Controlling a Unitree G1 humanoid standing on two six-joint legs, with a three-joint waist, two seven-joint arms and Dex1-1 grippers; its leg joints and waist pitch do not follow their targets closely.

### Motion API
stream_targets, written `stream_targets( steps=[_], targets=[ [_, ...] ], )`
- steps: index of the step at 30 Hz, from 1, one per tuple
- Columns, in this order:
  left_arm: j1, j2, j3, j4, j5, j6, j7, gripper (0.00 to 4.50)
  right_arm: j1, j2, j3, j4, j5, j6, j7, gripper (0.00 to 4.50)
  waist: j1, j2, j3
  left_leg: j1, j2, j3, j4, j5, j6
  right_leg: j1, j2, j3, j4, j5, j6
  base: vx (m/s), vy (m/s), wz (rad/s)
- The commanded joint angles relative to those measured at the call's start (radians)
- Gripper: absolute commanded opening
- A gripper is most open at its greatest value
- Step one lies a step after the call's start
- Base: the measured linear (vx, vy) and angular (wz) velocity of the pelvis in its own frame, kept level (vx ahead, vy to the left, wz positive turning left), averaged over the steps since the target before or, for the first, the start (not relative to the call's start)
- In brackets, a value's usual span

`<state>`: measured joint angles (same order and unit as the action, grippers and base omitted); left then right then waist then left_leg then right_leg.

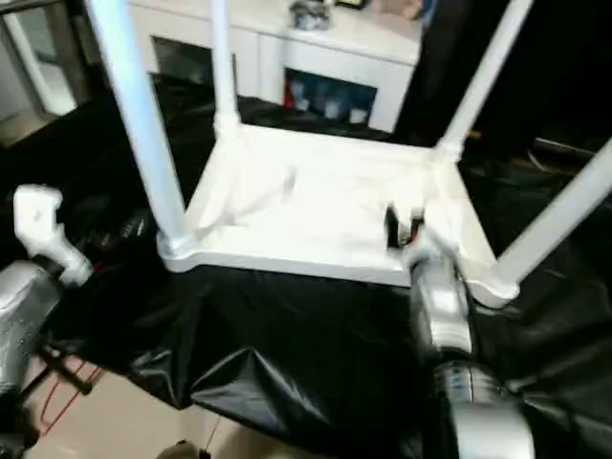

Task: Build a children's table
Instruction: Rotate table base

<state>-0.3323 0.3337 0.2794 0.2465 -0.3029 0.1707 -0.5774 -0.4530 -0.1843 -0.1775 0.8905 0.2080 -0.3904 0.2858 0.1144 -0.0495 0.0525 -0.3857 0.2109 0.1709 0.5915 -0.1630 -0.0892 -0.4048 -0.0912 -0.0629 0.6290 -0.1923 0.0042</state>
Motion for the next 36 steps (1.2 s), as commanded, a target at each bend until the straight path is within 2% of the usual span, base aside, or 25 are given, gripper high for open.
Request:
stream_targets(
  steps=[1,2,3,5,6,7,9,10,12,13,14,15,17,20,22,23,26,28,29,31,32,33,34,35,36],
  targets=[
    [-0.042,-0.023,-0.021,0.006,-0.045,-0.023,-0.053,4.45,0.041,-0.015,0.029,-0.096,0.011,0.030,0.058,3.56,-0.002,0.016,-0.065,0.022,0.012,0.005,-0.075,-0.277,0.013,0.042,-0.034,0.037,-0.075,-0.133,-0.171,0.000,0.000,0.00],
    [-0.042,-0.023,-0.021,0.006,-0.045,-0.023,-0.053,4.45,0.041,-0.015,0.029,-0.096,0.011,0.030,0.058,3.56,-0.001,0.015,-0.067,0.023,0.015,0.004,-0.078,-0.286,0.007,0.042,-0.036,0.037,-0.074,-0.142,-0.175,0.000,0.000,0.00],
    [-0.054,-0.031,-0.026,0.012,-0.063,-0.023,-0.074,4.45,0.071,-0.025,0.032,-0.127,-0.001,0.033,0.055,3.56,-0.002,0.018,-0.063,0.024,0.014,0.004,-0.079,-0.312,-0.001,0.038,-0.036,0.036,-0.078,-0.184,-0.172,0.000,0.000,0.00],
    [-0.060,-0.031,-0.051,0.016,-0.095,-0.006,-0.145,4.45,0.137,-0.040,-0.012,-0.200,-0.005,0.024,-0.027,3.56,0.002,0.019,-0.060,0.032,0.015,0.006,-0.080,-0.343,-0.013,0.031,-0.037,0.040,-0.085,-0.226,-0.158,0.000,0.000,0.00],
    [-0.060,-0.030,-0.051,0.017,-0.094,-0.006,-0.146,4.45,0.141,-0.041,-0.014,-0.203,-0.006,0.023,-0.032,3.56,0.003,0.018,-0.060,0.029,0.015,0.004,-0.082,-0.341,-0.017,0.035,-0.038,0.040,-0.086,-0.233,-0.151,0.000,0.000,0.00],
    [-0.052,-0.020,-0.050,0.031,-0.091,-0.011,-0.154,4.45,0.189,-0.046,-0.046,-0.248,-0.012,0.014,-0.093,3.56,0.006,0.019,-0.061,0.029,0.015,0.004,-0.083,-0.338,-0.023,0.033,-0.037,0.041,-0.086,-0.227,-0.139,0.000,0.000,0.00],
    [-0.037,-0.009,-0.040,0.038,-0.092,-0.014,-0.157,4.45,0.229,-0.044,-0.063,-0.292,-0.012,0.023,-0.118,3.56,0.005,0.017,-0.062,0.025,0.012,0.004,-0.082,-0.342,-0.025,0.037,-0.035,0.040,-0.084,-0.221,-0.129,0.000,0.000,0.00],
    [-0.037,-0.009,-0.040,0.038,-0.092,-0.014,-0.157,4.45,0.229,-0.044,-0.063,-0.292,-0.012,0.023,-0.118,3.56,0.003,0.016,-0.062,0.021,0.011,0.002,-0.083,-0.335,-0.024,0.040,-0.035,0.039,-0.084,-0.220,-0.120,0.000,0.000,0.00],
    [0.001,0.014,-0.027,0.027,-0.112,0.005,-0.204,4.45,0.279,-0.036,-0.077,-0.363,0.000,0.052,-0.115,3.56,-0.008,0.013,-0.059,0.020,0.010,0.002,-0.083,-0.358,-0.017,0.037,-0.036,0.038,-0.091,-0.271,-0.106,0.000,0.000,0.00],
    [0.033,0.033,-0.022,0.011,-0.131,0.027,-0.242,4.45,0.307,-0.035,-0.085,-0.397,-0.002,0.058,-0.121,3.56,-0.009,0.010,-0.059,0.016,0.010,0.001,-0.084,-0.345,-0.012,0.040,-0.038,0.039,-0.090,-0.275,-0.104,0.000,0.000,0.00],
    [0.033,0.033,-0.022,0.011,-0.131,0.027,-0.242,4.45,0.307,-0.035,-0.085,-0.397,-0.002,0.058,-0.121,3.56,-0.011,0.011,-0.060,0.015,0.011,0.000,-0.086,-0.338,-0.009,0.040,-0.038,0.039,-0.090,-0.270,-0.105,0.000,0.000,0.00],
    [0.072,0.055,-0.019,-0.017,-0.156,0.059,-0.285,4.45,0.331,-0.033,-0.101,-0.424,-0.005,0.055,-0.138,3.56,-0.015,0.009,-0.058,0.016,0.012,0.001,-0.086,-0.339,-0.009,0.037,-0.036,0.039,-0.090,-0.272,-0.106,0.000,0.000,0.00],
    [0.102,0.073,-0.015,-0.043,-0.185,0.090,-0.322,4.45,0.352,-0.033,-0.112,-0.449,-0.006,0.057,-0.159,3.56,-0.020,0.013,-0.058,0.020,0.013,0.002,-0.085,-0.346,-0.008,0.033,-0.034,0.040,-0.088,-0.265,-0.119,0.000,0.000,0.00],
    [0.126,0.086,-0.013,-0.070,-0.218,0.122,-0.356,4.45,0.370,-0.034,-0.123,-0.470,-0.002,0.074,-0.185,3.56,-0.027,0.016,-0.055,0.021,0.013,0.003,-0.088,-0.366,-0.009,0.030,-0.030,0.040,-0.090,-0.266,-0.125,0.000,0.000,0.00],
    [0.152,0.117,-0.022,-0.103,-0.268,0.185,-0.408,4.45,0.388,-0.043,-0.137,-0.483,-0.027,0.126,-0.250,3.56,-0.026,0.017,-0.052,0.026,0.012,0.002,-0.089,-0.397,-0.016,0.027,-0.033,0.040,-0.093,-0.307,-0.119,0.000,0.000,0.00],
    [0.157,0.128,-0.026,-0.108,-0.276,0.195,-0.424,4.45,0.391,-0.050,-0.140,-0.480,-0.039,0.158,-0.272,3.56,-0.026,0.015,-0.050,0.026,0.012,0.003,-0.090,-0.407,-0.019,0.025,-0.031,0.040,-0.096,-0.325,-0.114,0.000,0.000,0.00],
    [0.153,0.129,-0.034,-0.114,-0.280,0.197,-0.436,4.45,0.390,-0.058,-0.136,-0.471,-0.049,0.190,-0.275,3.56,-0.030,0.010,-0.049,0.022,0.009,0.002,-0.090,-0.412,-0.021,0.027,-0.032,0.041,-0.100,-0.361,-0.093,0.000,0.000,0.00],
    [0.131,0.105,-0.064,-0.131,-0.271,0.196,-0.430,4.45,0.378,-0.066,-0.130,-0.451,-0.062,0.228,-0.282,3.56,-0.030,0.010,-0.049,0.022,0.009,0.001,-0.090,-0.405,-0.024,0.027,-0.032,0.042,-0.101,-0.369,-0.086,0.000,0.000,0.00],
    [0.117,0.091,-0.078,-0.127,-0.257,0.188,-0.421,4.45,0.374,-0.070,-0.126,-0.444,-0.069,0.250,-0.286,3.56,-0.029,0.004,-0.050,0.024,0.010,0.004,-0.088,-0.400,-0.023,0.025,-0.032,0.043,-0.103,-0.364,-0.084,0.000,0.000,0.00],
    [0.080,0.059,-0.108,-0.096,-0.221,0.153,-0.395,4.45,0.367,-0.075,-0.115,-0.435,-0.077,0.290,-0.300,3.56,-0.027,0.007,-0.049,0.025,0.010,0.004,-0.087,-0.392,-0.023,0.024,-0.033,0.044,-0.104,-0.359,-0.083,0.000,0.000,0.00],
    [0.080,0.059,-0.108,-0.096,-0.221,0.153,-0.395,4.45,0.367,-0.075,-0.115,-0.435,-0.077,0.290,-0.300,3.56,-0.028,0.005,-0.051,0.021,0.008,0.003,-0.087,-0.384,-0.025,0.028,-0.033,0.043,-0.102,-0.356,-0.077,0.000,0.000,0.00],
    [0.066,0.054,-0.118,-0.082,-0.207,0.141,-0.384,4.45,0.362,-0.076,-0.110,-0.431,-0.073,0.300,-0.296,3.56,-0.028,0.005,-0.052,0.019,0.008,0.002,-0.087,-0.377,-0.025,0.030,-0.034,0.043,-0.101,-0.353,-0.074,0.000,0.000,0.00],
    [0.015,0.026,-0.138,-0.029,-0.181,0.101,-0.369,4.45,0.337,-0.082,-0.089,-0.400,-0.085,0.334,-0.278,3.56,-0.029,0.004,-0.052,0.018,0.007,0.002,-0.086,-0.368,-0.021,0.031,-0.033,0.042,-0.102,-0.353,-0.065,0.000,0.000,0.00],
    [-0.010,0.011,-0.145,-0.006,-0.171,0.082,-0.363,4.45,0.323,-0.085,-0.079,-0.382,-0.092,0.346,-0.271,3.56,-0.029,0.004,-0.054,0.023,0.004,0.004,-0.084,-0.367,-0.023,0.027,-0.030,0.042,-0.103,-0.355,-0.068,0.000,0.000,0.00],
    [-0.013,0.009,-0.146,-0.004,-0.171,0.080,-0.363,4.45,0.321,-0.085,-0.078,-0.379,-0.093,0.348,-0.270,3.56,-0.029,0.004,-0.054,0.022,0.004,0.004,-0.084,-0.363,-0.024,0.029,-0.031,0.042,-0.103,-0.350,-0.071,0.000,0.000,0.00]
  ],
)
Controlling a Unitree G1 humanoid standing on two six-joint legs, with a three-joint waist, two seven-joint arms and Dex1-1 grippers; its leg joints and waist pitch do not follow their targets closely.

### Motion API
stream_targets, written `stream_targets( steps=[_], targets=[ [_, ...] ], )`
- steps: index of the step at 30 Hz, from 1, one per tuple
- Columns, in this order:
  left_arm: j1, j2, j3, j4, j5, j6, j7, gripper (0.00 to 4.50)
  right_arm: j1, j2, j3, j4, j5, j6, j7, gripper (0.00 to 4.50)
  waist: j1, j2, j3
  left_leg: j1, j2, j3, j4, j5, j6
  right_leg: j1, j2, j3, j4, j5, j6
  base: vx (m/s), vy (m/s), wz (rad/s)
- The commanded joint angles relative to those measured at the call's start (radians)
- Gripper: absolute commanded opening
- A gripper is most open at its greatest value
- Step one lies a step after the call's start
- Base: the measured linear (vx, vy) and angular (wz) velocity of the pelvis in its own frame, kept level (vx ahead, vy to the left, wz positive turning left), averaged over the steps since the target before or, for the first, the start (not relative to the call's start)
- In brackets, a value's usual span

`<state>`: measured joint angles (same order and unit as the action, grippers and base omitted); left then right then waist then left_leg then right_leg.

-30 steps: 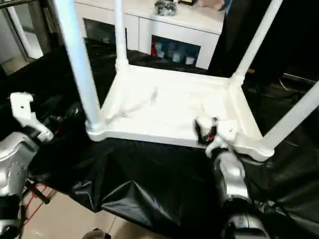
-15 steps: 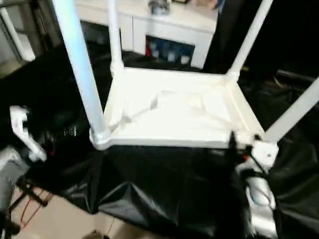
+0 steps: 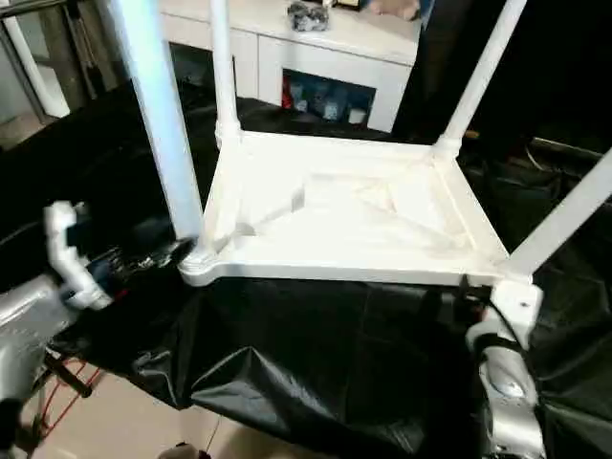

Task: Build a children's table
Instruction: Rotate table base

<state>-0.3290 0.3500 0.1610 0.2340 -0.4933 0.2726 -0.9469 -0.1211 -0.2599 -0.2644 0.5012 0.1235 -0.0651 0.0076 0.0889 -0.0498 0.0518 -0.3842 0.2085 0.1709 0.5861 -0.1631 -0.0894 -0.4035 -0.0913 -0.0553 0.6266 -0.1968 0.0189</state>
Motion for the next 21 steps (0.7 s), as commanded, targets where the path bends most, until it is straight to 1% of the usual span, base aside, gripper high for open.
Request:
stream_targets(
  steps=[1,2,3,4,5,6,7,8,9,10,11,12,13,14,15,16,17,18,19,20,21],
  targets=[
    [-0.041,-0.025,-0.031,0.011,0.008,-0.014,0.008,4.45,-0.033,-0.013,0.020,0.035,-0.018,0.034,0.019,3.56,-0.003,0.002,-0.055,0.013,0.010,0.002,-0.080,-0.341,-0.028,0.034,-0.036,0.034,-0.096,-0.322,-0.092,0.000,0.000,0.00],
    [-0.041,-0.025,-0.031,0.011,0.008,-0.014,0.008,4.45,-0.033,-0.013,0.020,0.035,-0.018,0.034,0.019,3.56,-0.005,0.002,-0.056,0.012,0.009,0.002,-0.079,-0.334,-0.029,0.035,-0.034,0.034,-0.093,-0.311,-0.096,0.000,0.000,0.00],
    [-0.052,-0.034,-0.035,0.003,-0.004,-0.002,0.002,4.45,-0.052,-0.016,0.026,0.058,-0.025,0.041,0.023,3.56,-0.004,0.006,-0.058,0.016,0.010,0.004,-0.076,-0.323,-0.028,0.033,-0.035,0.035,-0.091,-0.276,-0.107,0.000,0.000,0.00],
    [-0.067,-0.044,-0.045,-0.016,-0.026,0.027,-0.015,4.45,-0.089,-0.020,0.040,0.099,-0.038,0.061,0.031,3.56,-0.005,0.006,-0.060,0.011,0.009,0.004,-0.075,-0.297,-0.024,0.039,-0.034,0.035,-0.084,-0.234,-0.119,0.000,0.000,0.00],
    [-0.068,-0.045,-0.048,-0.020,-0.030,0.033,-0.020,4.45,-0.097,-0.021,0.043,0.107,-0.041,0.064,0.032,3.56,-0.007,0.005,-0.064,0.012,0.008,0.005,-0.072,-0.268,-0.022,0.042,-0.032,0.034,-0.077,-0.188,-0.136,0.000,0.000,0.00],
    [-0.071,-0.044,-0.065,-0.037,-0.042,0.056,-0.046,4.45,-0.133,-0.025,0.057,0.146,-0.050,0.076,0.039,3.56,-0.007,0.006,-0.064,0.012,0.007,0.007,-0.070,-0.254,-0.018,0.042,-0.031,0.035,-0.077,-0.165,-0.142,0.000,0.000,0.00],
    [-0.068,-0.039,-0.077,-0.052,-0.051,0.076,-0.065,4.45,-0.157,-0.025,0.065,0.167,-0.054,0.079,0.045,3.56,-0.009,0.001,-0.063,0.010,0.006,0.008,-0.069,-0.236,-0.011,0.045,-0.031,0.034,-0.073,-0.144,-0.152,0.000,0.000,0.00],
    [-0.064,-0.033,-0.087,-0.065,-0.059,0.092,-0.079,4.45,-0.173,-0.025,0.070,0.181,-0.056,0.079,0.048,3.56,-0.010,0.005,-0.065,0.010,0.006,0.008,-0.068,-0.223,-0.010,0.046,-0.031,0.033,-0.071,-0.136,-0.158,0.000,0.000,0.00],
    [-0.058,-0.023,-0.102,-0.082,-0.068,0.111,-0.103,4.45,-0.193,-0.024,0.074,0.203,-0.057,0.075,0.053,3.56,-0.012,0.004,-0.064,0.014,0.007,0.010,-0.066,-0.226,-0.004,0.043,-0.030,0.034,-0.072,-0.129,-0.165,0.000,0.000,0.00],
    [-0.046,-0.007,-0.119,-0.111,-0.085,0.146,-0.131,4.45,-0.214,-0.020,0.075,0.225,-0.054,0.067,0.058,3.56,-0.012,0.004,-0.065,0.014,0.007,0.011,-0.065,-0.224,-0.002,0.043,-0.030,0.034,-0.071,-0.126,-0.169,0.000,0.000,0.00],
    [-0.031,0.012,-0.140,-0.146,-0.102,0.181,-0.160,4.45,-0.234,-0.015,0.075,0.244,-0.050,0.060,0.066,3.56,-0.014,0.002,-0.066,0.012,0.006,0.010,-0.065,-0.215,0.002,0.046,-0.030,0.034,-0.067,-0.118,-0.177,0.000,0.000,0.00],
    [-0.023,0.024,-0.154,-0.168,-0.113,0.204,-0.179,4.45,-0.248,-0.012,0.076,0.258,-0.048,0.056,0.071,3.56,-0.014,0.002,-0.067,0.012,0.008,0.011,-0.065,-0.214,0.002,0.046,-0.032,0.034,-0.065,-0.114,-0.181,0.000,0.000,0.00],
    [-0.002,0.049,-0.181,-0.220,-0.138,0.251,-0.208,4.45,-0.268,-0.008,0.085,0.275,-0.053,0.054,0.078,3.56,-0.019,0.004,-0.065,0.011,0.007,0.010,-0.066,-0.209,0.005,0.046,-0.030,0.034,-0.066,-0.115,-0.186,0.000,0.000,0.00],
    [0.022,0.077,-0.213,-0.280,-0.165,0.302,-0.235,4.45,-0.292,-0.002,0.097,0.296,-0.061,0.051,0.087,3.56,-0.023,0.004,-0.068,0.011,0.010,0.009,-0.065,-0.197,0.004,0.048,-0.031,0.033,-0.057,-0.090,-0.199,0.000,0.000,0.00],
    [0.037,0.096,-0.237,-0.321,-0.182,0.334,-0.251,4.45,-0.308,0.004,0.105,0.309,-0.066,0.049,0.093,3.56,-0.027,0.004,-0.067,0.006,0.009,0.008,-0.066,-0.190,0.005,0.051,-0.029,0.032,-0.055,-0.084,-0.201,0.000,0.000,0.00],
    [0.053,0.114,-0.261,-0.364,-0.200,0.368,-0.263,4.45,-0.326,0.011,0.114,0.324,-0.071,0.048,0.101,3.56,-0.030,0.006,-0.065,0.013,0.008,0.012,-0.065,-0.201,0.004,0.045,-0.025,0.034,-0.059,-0.096,-0.202,0.000,0.000,0.00],
    [0.057,0.119,-0.268,-0.376,-0.205,0.378,-0.265,4.45,-0.331,0.013,0.116,0.328,-0.072,0.048,0.103,3.56,-0.036,0.005,-0.064,0.013,0.006,0.013,-0.064,-0.204,0.004,0.046,-0.024,0.036,-0.059,-0.096,-0.208,0.000,0.000,0.00],
    [0.061,0.116,-0.277,-0.401,-0.217,0.401,-0.259,4.45,-0.351,0.020,0.122,0.349,-0.079,0.044,0.110,3.56,-0.035,0.001,-0.062,0.014,0.007,0.015,-0.064,-0.208,0.006,0.045,-0.024,0.037,-0.063,-0.105,-0.206,0.000,0.000,0.00],
    [0.064,0.108,-0.286,-0.425,-0.232,0.421,-0.247,4.45,-0.369,0.027,0.130,0.367,-0.085,0.040,0.118,3.56,-0.037,0.004,-0.062,0.012,0.007,0.014,-0.065,-0.214,0.001,0.046,-0.024,0.037,-0.062,-0.117,-0.207,0.000,0.000,0.00],
    [0.060,0.082,-0.301,-0.449,-0.258,0.450,-0.227,4.45,-0.401,0.042,0.152,0.398,-0.100,0.031,0.135,3.56,-0.041,0.002,-0.061,0.013,0.007,0.014,-0.065,-0.231,-0.006,0.044,-0.025,0.038,-0.064,-0.144,-0.204,0.000,0.000,0.00],
    [0.054,0.068,-0.305,-0.449,-0.259,0.453,-0.217,4.45,-0.410,0.047,0.159,0.406,-0.104,0.029,0.140,3.56,-0.042,0.002,-0.061,0.014,0.007,0.014,-0.065,-0.241,-0.011,0.044,-0.026,0.038,-0.065,-0.160,-0.204,0.000,0.000,0.00]
  ],
)
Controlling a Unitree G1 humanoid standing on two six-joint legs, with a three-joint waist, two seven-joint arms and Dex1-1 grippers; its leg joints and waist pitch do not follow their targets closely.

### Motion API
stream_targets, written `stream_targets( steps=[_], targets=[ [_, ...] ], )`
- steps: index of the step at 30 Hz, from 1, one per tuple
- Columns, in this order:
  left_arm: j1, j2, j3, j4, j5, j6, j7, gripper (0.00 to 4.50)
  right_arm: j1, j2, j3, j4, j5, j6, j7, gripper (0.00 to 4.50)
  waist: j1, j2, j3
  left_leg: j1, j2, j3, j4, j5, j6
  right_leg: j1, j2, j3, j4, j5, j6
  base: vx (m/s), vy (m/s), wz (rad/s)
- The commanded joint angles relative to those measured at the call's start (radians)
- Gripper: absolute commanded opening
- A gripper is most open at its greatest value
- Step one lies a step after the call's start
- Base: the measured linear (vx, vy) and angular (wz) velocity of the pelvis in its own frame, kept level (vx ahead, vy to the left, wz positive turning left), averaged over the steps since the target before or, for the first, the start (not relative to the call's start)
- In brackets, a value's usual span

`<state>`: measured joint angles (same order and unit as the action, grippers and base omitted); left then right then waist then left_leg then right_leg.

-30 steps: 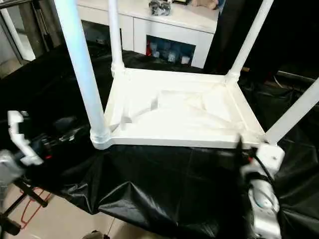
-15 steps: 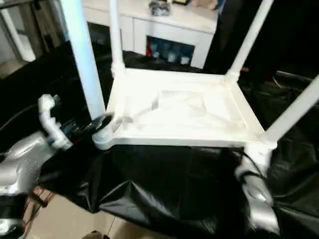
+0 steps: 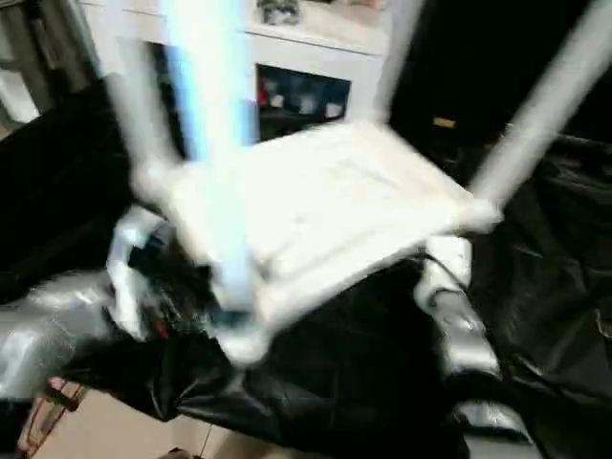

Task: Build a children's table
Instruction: Rotate table base

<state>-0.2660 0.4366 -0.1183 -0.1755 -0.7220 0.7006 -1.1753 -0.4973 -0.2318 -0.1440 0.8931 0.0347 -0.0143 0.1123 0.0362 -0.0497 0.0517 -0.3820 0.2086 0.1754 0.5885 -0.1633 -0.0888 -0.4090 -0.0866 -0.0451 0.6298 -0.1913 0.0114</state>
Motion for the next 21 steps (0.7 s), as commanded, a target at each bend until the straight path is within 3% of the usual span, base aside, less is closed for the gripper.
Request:
stream_targets(
  steps=[1,5,8,15,20,21],
  targets=[
    [-0.019,-0.042,-0.028,-0.030,-0.023,0.019,0.032,4.45,-0.046,0.027,0.045,0.024,-0.018,-0.023,0.040,3.56,0.009,-0.001,-0.059,0.011,0.006,0.009,-0.067,-0.252,-0.015,0.050,-0.031,0.028,-0.072,-0.197,-0.188,0.000,0.000,0.00],
    [-0.063,-0.123,-0.038,0.041,0.062,-0.055,0.104,4.45,-0.088,0.049,0.063,0.071,-0.032,-0.033,0.051,3.56,0.008,-0.001,-0.057,0.010,0.007,0.007,-0.068,-0.282,-0.022,0.046,-0.031,0.030,-0.084,-0.275,-0.151,0.000,0.000,0.00],
    [-0.118,-0.174,-0.068,0.093,0.107,-0.095,0.150,4.45,-0.138,0.077,0.080,0.130,-0.040,-0.052,0.095,3.56,0.010,0.003,-0.060,0.013,0.007,0.005,-0.068,-0.292,-0.028,0.044,-0.032,0.029,-0.085,-0.289,-0.146,0.000,0.000,0.00],
    [-0.182,-0.277,-0.120,0.125,0.114,-0.095,0.179,4.45,-0.174,0.142,0.131,0.171,-0.028,-0.078,0.269,3.56,0.007,0.010,-0.066,0.006,0.007,0.004,-0.065,-0.254,-0.009,0.052,-0.031,0.028,-0.075,-0.175,-0.194,0.000,0.000,0.00],
    [-0.210,-0.354,-0.130,0.211,0.192,-0.198,0.258,4.45,-0.199,0.151,0.117,0.226,-0.047,-0.105,0.221,3.56,0.009,0.008,-0.068,0.010,0.010,0.005,-0.062,-0.234,0.013,0.053,-0.033,0.029,-0.074,-0.123,-0.226,0.000,0.000,0.00],
    [-0.226,-0.366,-0.135,0.260,0.265,-0.271,0.323,4.45,-0.202,0.142,0.107,0.234,-0.051,-0.109,0.195,3.56,0.010,0.006,-0.068,0.010,0.010,0.005,-0.062,-0.234,0.017,0.053,-0.032,0.029,-0.074,-0.122,-0.224,0.000,0.000,0.00]
  ],
)
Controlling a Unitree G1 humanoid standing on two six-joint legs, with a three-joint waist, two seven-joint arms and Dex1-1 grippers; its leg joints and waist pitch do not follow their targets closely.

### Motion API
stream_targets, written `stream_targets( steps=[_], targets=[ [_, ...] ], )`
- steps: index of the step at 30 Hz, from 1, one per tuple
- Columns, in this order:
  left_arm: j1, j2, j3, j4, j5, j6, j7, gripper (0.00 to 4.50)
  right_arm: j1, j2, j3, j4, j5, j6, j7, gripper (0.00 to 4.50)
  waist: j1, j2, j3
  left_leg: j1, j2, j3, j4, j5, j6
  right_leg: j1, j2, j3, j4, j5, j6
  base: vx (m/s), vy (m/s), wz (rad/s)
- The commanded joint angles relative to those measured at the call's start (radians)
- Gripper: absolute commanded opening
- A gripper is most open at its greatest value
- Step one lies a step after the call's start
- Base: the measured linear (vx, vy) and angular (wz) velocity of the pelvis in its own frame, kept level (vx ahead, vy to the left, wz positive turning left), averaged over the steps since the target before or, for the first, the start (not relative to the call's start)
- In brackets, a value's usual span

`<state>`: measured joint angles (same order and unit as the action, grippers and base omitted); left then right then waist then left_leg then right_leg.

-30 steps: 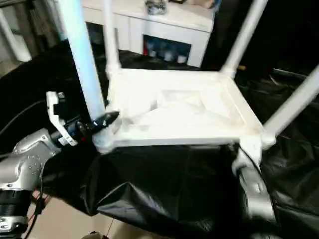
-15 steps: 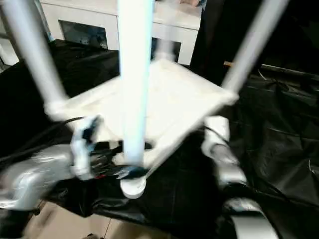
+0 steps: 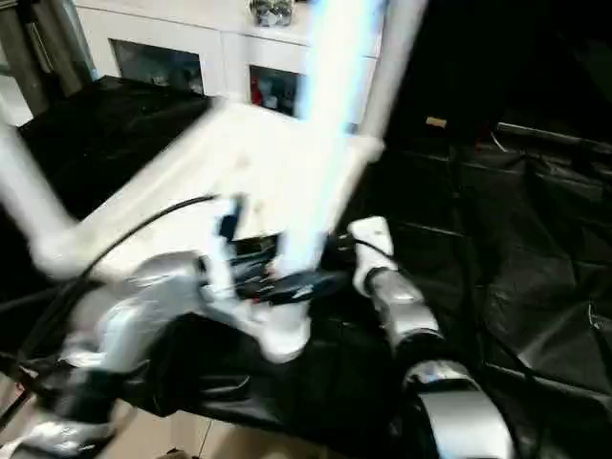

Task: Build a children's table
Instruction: Rotate table base

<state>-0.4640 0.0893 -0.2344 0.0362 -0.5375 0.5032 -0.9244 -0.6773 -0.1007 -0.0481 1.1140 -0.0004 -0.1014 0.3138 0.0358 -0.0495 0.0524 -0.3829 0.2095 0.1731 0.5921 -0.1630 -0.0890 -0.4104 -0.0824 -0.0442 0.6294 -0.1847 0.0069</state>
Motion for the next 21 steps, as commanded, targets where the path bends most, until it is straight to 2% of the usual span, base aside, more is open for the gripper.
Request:
stream_targets(
  steps=[1,4,5,6,9,11,12,13,14,15,16,17,19,20,21],
  targets=[
    [-0.029,-0.019,-0.018,0.053,0.087,-0.080,0.078,4.45,-0.022,0.010,0.010,0.014,-0.016,-0.022,-0.007,3.56,0.012,0.006,-0.068,0.012,0.010,0.007,-0.066,-0.236,0.020,0.054,-0.035,0.028,-0.076,-0.134,-0.215,0.000,0.000,0.00],
    [-0.054,-0.016,-0.015,0.129,0.185,-0.162,0.170,4.45,-0.026,-0.014,-0.002,0.023,-0.016,-0.031,-0.028,3.56,0.013,0.004,-0.067,0.011,0.010,0.006,-0.067,-0.253,0.018,0.054,-0.038,0.028,-0.078,-0.169,-0.205,0.000,0.000,0.00],
    [-0.071,0.010,-0.008,0.181,0.227,-0.199,0.185,4.45,-0.027,-0.040,-0.019,0.021,-0.004,-0.038,-0.038,3.56,0.014,0.000,-0.067,0.016,0.012,0.008,-0.067,-0.264,0.019,0.050,-0.037,0.028,-0.081,-0.187,-0.199,0.000,0.000,0.00],
    [-0.077,0.031,-0.004,0.201,0.241,-0.213,0.178,4.45,-0.028,-0.059,-0.031,0.018,0.005,-0.040,-0.038,3.56,0.019,0.003,-0.066,0.017,0.010,0.006,-0.068,-0.273,0.018,0.049,-0.038,0.028,-0.082,-0.217,-0.189,0.000,0.000,0.00],
    [-0.073,0.048,0.005,0.204,0.233,-0.218,0.152,4.45,-0.026,-0.075,-0.041,0.010,0.016,-0.043,-0.021,3.56,0.024,-0.001,-0.064,0.015,0.009,0.007,-0.068,-0.276,0.009,0.048,-0.039,0.028,-0.082,-0.244,-0.175,0.000,0.000,0.00],
    [-0.051,0.087,0.020,0.190,0.221,-0.223,0.104,4.45,-0.014,-0.108,-0.042,-0.018,0.021,-0.049,0.030,3.56,0.026,-0.011,-0.066,0.009,0.009,0.007,-0.067,-0.255,0.014,0.051,-0.041,0.027,-0.082,-0.243,-0.172,0.000,0.000,0.00],
    [-0.037,0.105,0.018,0.177,0.217,-0.217,0.083,4.45,-0.006,-0.120,-0.037,-0.032,0.020,-0.048,0.060,3.56,0.028,-0.009,-0.067,0.009,0.009,0.007,-0.066,-0.249,0.014,0.050,-0.041,0.026,-0.079,-0.238,-0.174,0.000,0.000,0.00],
    [-0.014,0.144,0.004,0.153,0.211,-0.201,0.036,4.45,0.010,-0.139,-0.025,-0.064,0.018,-0.043,0.113,3.56,0.027,-0.019,-0.067,0.008,0.010,0.008,-0.065,-0.242,0.024,0.049,-0.041,0.027,-0.079,-0.234,-0.174,0.000,0.000,0.00],
    [0.006,0.180,-0.013,0.140,0.214,-0.195,-0.005,4.45,0.026,-0.159,-0.012,-0.091,0.017,-0.037,0.163,3.56,0.030,-0.013,-0.068,0.006,0.011,0.006,-0.065,-0.225,0.031,0.051,-0.043,0.027,-0.075,-0.218,-0.176,0.000,0.000,0.00],
    [0.025,0.218,-0.036,0.136,0.233,-0.207,-0.042,4.45,0.046,-0.179,0.006,-0.124,0.013,-0.034,0.218,3.56,0.031,-0.017,-0.069,0.006,0.012,0.007,-0.064,-0.212,0.038,0.052,-0.043,0.027,-0.073,-0.199,-0.178,0.000,0.000,0.00],
    [0.037,0.242,-0.052,0.139,0.246,-0.221,-0.064,4.45,0.060,-0.191,0.019,-0.143,0.011,-0.035,0.251,3.56,0.034,-0.014,-0.068,0.009,0.013,0.008,-0.063,-0.199,0.051,0.047,-0.039,0.027,-0.072,-0.174,-0.185,0.000,0.000,0.00],
    [0.045,0.257,-0.062,0.149,0.256,-0.234,-0.081,4.45,0.074,-0.202,0.032,-0.162,0.007,-0.036,0.277,3.56,0.035,-0.012,-0.066,0.010,0.013,0.010,-0.064,-0.196,0.055,0.045,-0.037,0.028,-0.071,-0.163,-0.193,0.000,0.000,0.00],
    [0.048,0.272,-0.068,0.190,0.282,-0.258,-0.080,4.10,0.108,-0.231,0.062,-0.215,-0.002,-0.028,0.342,3.56,0.041,-0.009,-0.066,0.016,0.015,0.011,-0.065,-0.199,0.052,0.044,-0.036,0.028,-0.073,-0.152,-0.204,0.000,0.000,0.00],
    [0.040,0.274,-0.063,0.237,0.309,-0.296,-0.065,4.10,0.140,-0.256,0.084,-0.268,0.001,-0.022,0.405,3.56,0.044,-0.011,-0.066,0.017,0.015,0.012,-0.064,-0.205,0.052,0.043,-0.035,0.029,-0.071,-0.145,-0.210,0.000,0.000,0.00],
    [0.038,0.274,-0.062,0.249,0.315,-0.307,-0.064,4.07,0.148,-0.262,0.089,-0.283,0.004,-0.018,0.423,3.56,0.048,-0.008,-0.065,0.016,0.014,0.012,-0.065,-0.209,0.051,0.045,-0.035,0.029,-0.073,-0.147,-0.207,0.000,0.000,0.00]
  ],
)
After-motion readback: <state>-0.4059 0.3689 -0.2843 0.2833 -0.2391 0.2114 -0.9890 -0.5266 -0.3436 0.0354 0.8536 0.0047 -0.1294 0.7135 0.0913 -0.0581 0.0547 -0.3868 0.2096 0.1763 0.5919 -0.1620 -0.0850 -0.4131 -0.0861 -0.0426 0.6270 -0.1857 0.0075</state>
